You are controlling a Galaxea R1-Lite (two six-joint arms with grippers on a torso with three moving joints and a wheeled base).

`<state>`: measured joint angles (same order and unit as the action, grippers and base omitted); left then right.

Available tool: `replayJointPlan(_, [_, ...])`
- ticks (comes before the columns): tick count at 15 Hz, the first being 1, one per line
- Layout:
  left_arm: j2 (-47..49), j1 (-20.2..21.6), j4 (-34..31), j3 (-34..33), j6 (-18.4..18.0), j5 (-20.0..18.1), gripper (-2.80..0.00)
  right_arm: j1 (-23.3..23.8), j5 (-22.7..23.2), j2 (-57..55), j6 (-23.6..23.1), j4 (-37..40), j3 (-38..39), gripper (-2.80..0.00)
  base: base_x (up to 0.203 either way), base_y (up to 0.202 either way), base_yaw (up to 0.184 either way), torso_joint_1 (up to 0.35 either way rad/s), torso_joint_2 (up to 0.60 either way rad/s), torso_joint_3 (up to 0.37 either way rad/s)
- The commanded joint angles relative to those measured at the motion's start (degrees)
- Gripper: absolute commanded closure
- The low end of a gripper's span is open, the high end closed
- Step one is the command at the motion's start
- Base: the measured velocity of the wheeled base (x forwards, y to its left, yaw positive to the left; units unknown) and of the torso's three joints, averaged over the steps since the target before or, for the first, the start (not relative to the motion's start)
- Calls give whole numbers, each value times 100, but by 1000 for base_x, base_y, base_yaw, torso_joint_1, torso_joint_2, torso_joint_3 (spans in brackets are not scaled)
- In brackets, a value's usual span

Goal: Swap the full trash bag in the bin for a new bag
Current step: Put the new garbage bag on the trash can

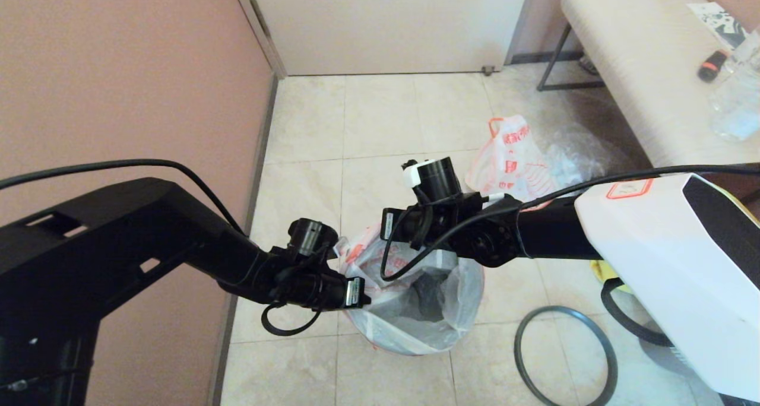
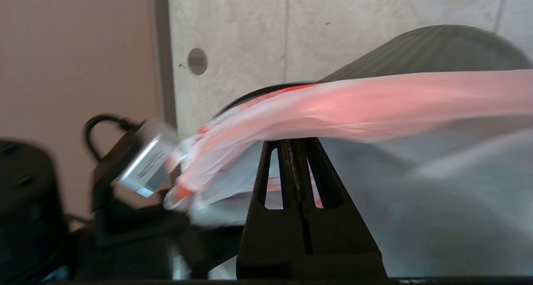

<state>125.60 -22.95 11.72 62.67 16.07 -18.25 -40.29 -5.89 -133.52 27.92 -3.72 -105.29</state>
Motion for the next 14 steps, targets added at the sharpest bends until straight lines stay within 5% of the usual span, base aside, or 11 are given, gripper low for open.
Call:
replayJointPlan(1, [26,2,6,18,10,-12,0,-117,0,150,45,-6,91,0,0,0,0,0,0,0])
replayJointPlan(9, [-32,7,44,-113,2,-10,0,-70,0,153,47,-54,106,0,0,0,0,0,0,0])
replayJointPlan(14, [153,30,2575,-1174,-269,-9,0,263,-79,-350,13,-148,-251,0,0,0,0,0,0,0])
